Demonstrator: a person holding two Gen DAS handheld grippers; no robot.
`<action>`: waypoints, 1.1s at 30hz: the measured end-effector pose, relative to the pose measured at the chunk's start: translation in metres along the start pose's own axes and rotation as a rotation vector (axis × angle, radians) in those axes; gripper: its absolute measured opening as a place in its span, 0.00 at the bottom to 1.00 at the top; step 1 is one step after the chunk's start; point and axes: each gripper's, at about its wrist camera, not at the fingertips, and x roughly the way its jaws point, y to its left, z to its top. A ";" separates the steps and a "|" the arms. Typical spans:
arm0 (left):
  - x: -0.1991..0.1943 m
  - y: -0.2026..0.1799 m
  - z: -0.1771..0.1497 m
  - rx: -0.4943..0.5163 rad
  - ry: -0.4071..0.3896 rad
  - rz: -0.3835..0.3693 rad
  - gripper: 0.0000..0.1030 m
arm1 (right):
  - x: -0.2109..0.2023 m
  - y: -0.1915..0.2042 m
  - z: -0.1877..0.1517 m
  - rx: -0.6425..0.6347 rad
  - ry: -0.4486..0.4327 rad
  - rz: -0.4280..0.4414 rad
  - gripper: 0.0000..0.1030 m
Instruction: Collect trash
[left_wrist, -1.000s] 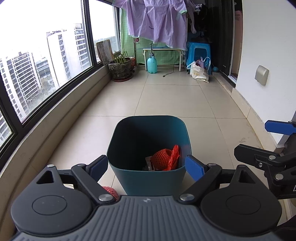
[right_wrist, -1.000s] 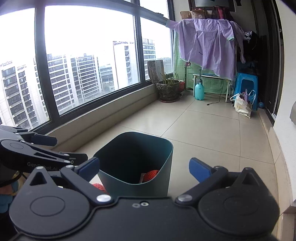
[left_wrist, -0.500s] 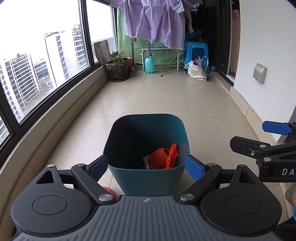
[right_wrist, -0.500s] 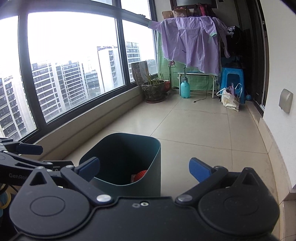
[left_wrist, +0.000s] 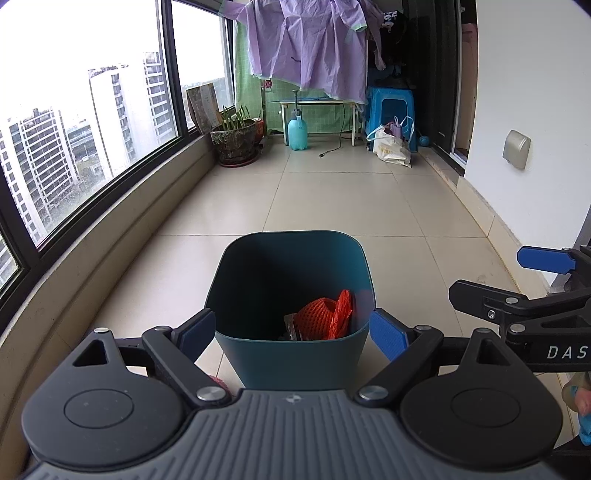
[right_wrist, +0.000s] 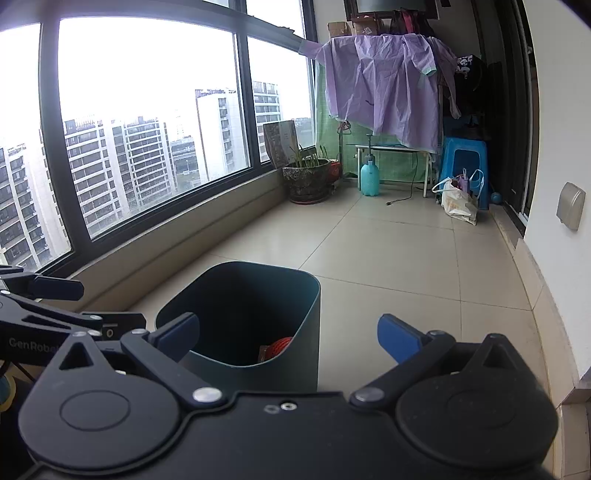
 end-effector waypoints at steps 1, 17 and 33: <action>0.000 0.000 0.000 -0.001 0.000 0.000 0.88 | 0.000 0.000 0.000 -0.002 0.001 0.003 1.00; -0.002 -0.001 0.002 -0.007 0.003 -0.020 0.88 | 0.001 -0.002 -0.002 0.004 0.000 -0.001 1.00; 0.002 0.003 0.004 -0.053 0.017 -0.008 0.88 | -0.001 -0.002 -0.003 0.007 0.004 0.000 1.00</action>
